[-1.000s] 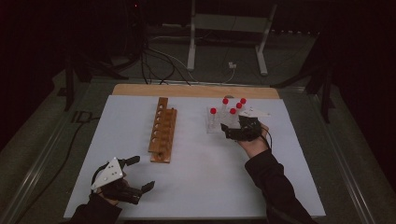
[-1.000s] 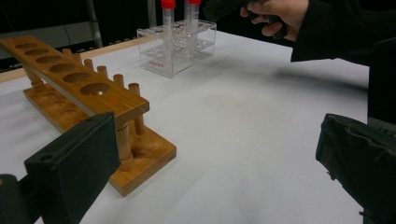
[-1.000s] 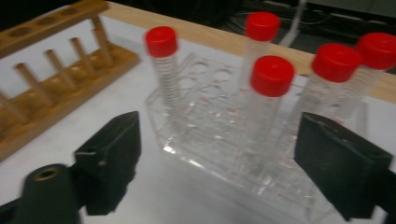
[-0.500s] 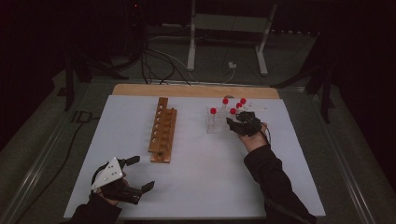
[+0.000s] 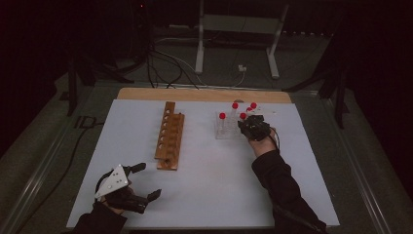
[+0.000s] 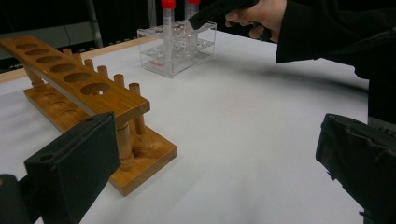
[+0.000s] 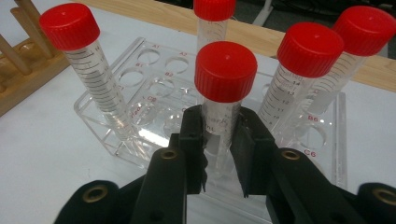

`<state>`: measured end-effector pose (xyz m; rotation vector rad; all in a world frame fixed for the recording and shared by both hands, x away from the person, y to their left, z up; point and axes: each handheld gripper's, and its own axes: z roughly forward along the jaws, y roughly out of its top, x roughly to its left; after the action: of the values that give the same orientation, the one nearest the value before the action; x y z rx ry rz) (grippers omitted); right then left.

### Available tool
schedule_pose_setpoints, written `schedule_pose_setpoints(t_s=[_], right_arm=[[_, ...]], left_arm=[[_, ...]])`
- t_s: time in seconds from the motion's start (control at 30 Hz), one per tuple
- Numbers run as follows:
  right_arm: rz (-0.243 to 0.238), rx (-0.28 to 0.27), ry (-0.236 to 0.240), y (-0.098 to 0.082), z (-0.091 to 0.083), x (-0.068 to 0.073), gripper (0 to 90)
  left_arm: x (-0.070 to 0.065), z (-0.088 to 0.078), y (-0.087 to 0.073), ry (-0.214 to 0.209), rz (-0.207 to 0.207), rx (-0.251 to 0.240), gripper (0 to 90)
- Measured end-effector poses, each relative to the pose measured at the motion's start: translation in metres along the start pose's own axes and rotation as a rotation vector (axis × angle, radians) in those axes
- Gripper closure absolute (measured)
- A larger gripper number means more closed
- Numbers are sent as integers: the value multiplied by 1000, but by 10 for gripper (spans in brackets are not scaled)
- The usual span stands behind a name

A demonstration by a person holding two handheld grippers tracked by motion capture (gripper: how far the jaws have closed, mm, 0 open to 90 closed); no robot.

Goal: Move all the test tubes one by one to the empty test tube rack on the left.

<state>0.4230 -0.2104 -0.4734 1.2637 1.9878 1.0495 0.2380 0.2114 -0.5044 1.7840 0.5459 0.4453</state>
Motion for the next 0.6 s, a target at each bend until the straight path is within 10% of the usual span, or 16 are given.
schedule_pose_setpoints(t_s=[0.6], right_arm=[[-60,-49,-13,18,-22,3,750]], left_arm=[[0,0,1,18,3,-1,4]])
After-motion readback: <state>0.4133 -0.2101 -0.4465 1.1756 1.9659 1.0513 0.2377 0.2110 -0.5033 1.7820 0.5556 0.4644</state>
